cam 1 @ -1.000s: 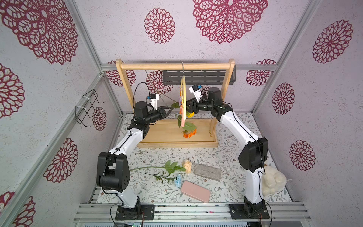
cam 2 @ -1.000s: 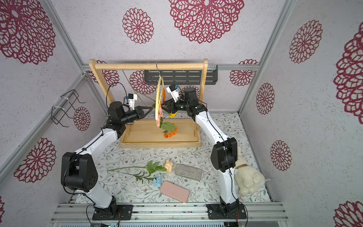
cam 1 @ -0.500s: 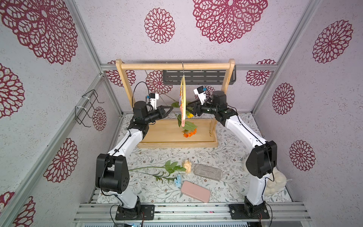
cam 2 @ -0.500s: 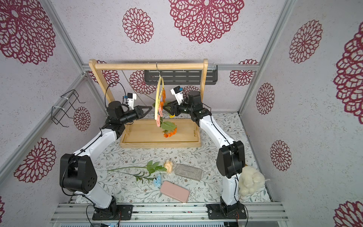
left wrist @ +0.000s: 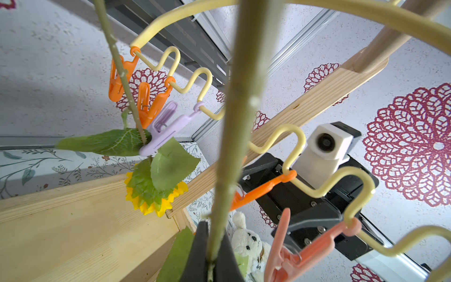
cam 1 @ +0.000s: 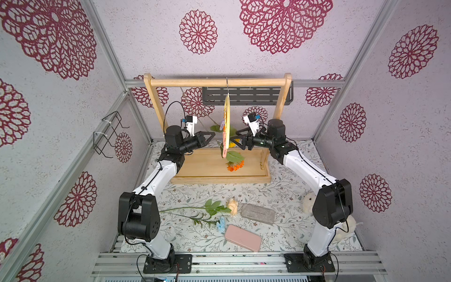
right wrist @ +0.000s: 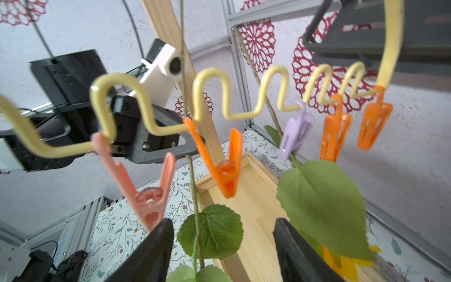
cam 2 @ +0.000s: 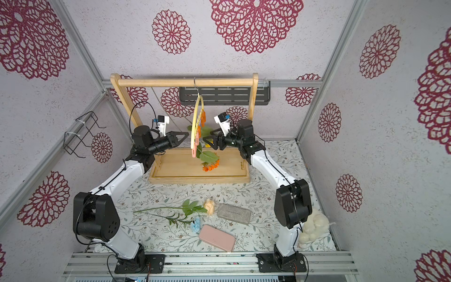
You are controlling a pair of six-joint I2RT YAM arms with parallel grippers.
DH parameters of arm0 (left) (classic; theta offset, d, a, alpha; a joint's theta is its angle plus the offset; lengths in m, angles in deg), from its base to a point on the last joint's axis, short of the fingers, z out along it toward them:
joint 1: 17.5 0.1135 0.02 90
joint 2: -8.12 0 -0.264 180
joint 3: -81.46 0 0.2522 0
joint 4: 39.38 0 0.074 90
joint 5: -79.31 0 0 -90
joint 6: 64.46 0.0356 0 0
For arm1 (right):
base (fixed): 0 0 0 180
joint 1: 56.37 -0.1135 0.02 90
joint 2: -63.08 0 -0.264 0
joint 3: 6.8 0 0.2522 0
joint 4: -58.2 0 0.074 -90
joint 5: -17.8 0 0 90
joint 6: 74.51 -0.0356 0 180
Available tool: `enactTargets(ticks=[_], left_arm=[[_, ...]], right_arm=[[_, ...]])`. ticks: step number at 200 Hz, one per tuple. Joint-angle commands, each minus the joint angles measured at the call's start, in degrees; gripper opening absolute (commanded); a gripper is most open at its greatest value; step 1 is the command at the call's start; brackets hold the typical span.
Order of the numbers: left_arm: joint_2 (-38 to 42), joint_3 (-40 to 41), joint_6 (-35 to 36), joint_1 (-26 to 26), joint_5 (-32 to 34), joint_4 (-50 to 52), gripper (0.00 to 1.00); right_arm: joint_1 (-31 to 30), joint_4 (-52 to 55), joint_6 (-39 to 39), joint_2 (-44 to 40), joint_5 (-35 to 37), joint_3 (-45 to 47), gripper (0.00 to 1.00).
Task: Dry the flowers on a clothes hanger
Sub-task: Open the clamp at the hanger.
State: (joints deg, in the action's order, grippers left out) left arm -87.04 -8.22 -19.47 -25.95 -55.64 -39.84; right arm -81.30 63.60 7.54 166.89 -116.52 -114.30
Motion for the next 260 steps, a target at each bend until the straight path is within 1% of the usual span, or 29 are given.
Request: enactTargets(ticks=[1, 60, 89, 113, 159, 198, 246, 260], left_arm=[[1.77, -0.66, 1.29, 0.18, -1.11, 0.39, 0.0], [1.66, -1.94, 1.16, 0.1, -3.23, 0.73, 0.0], [2.12, -1.82, 1.15, 0.11, -3.87, 1.19, 0.0], [2.54, -1.63, 1.49, 0.1, -3.92, 1.73, 0.0], [2.34, -1.93, 2.2, 0.09, -4.09, 2.6, 0.0], [1.81, -3.07, 2.67, 0.03, -4.61, 3.57, 0.0], [1.79, -3.27, 2.78, 0.1, -5.08, 3.65, 0.0], [1.9, -3.22, 2.68, 0.1, -5.17, 3.65, 0.0]], right_arm=[[0.31, -3.69, 1.7, -2.38, -3.68, -2.09, 0.71], [0.25, -1.7, -0.34, 2.94, -5.6, -8.41, 0.72], [0.17, 0.08, -1.96, 6.28, -8.4, -13.01, 0.73], [0.14, 1.61, -2.63, 8.51, -9.02, -15.84, 0.73], [0.1, 0.43, -5.13, 11.74, -10.98, -19.16, 0.65], [0.04, -0.88, -6.16, 12.85, -11.1, -20.02, 0.67], [-0.22, 1.5, -7.02, 16.6, -11.96, -25.48, 0.67], [-0.55, 2.91, -7.04, 17.79, -12.55, -27.73, 0.64]])
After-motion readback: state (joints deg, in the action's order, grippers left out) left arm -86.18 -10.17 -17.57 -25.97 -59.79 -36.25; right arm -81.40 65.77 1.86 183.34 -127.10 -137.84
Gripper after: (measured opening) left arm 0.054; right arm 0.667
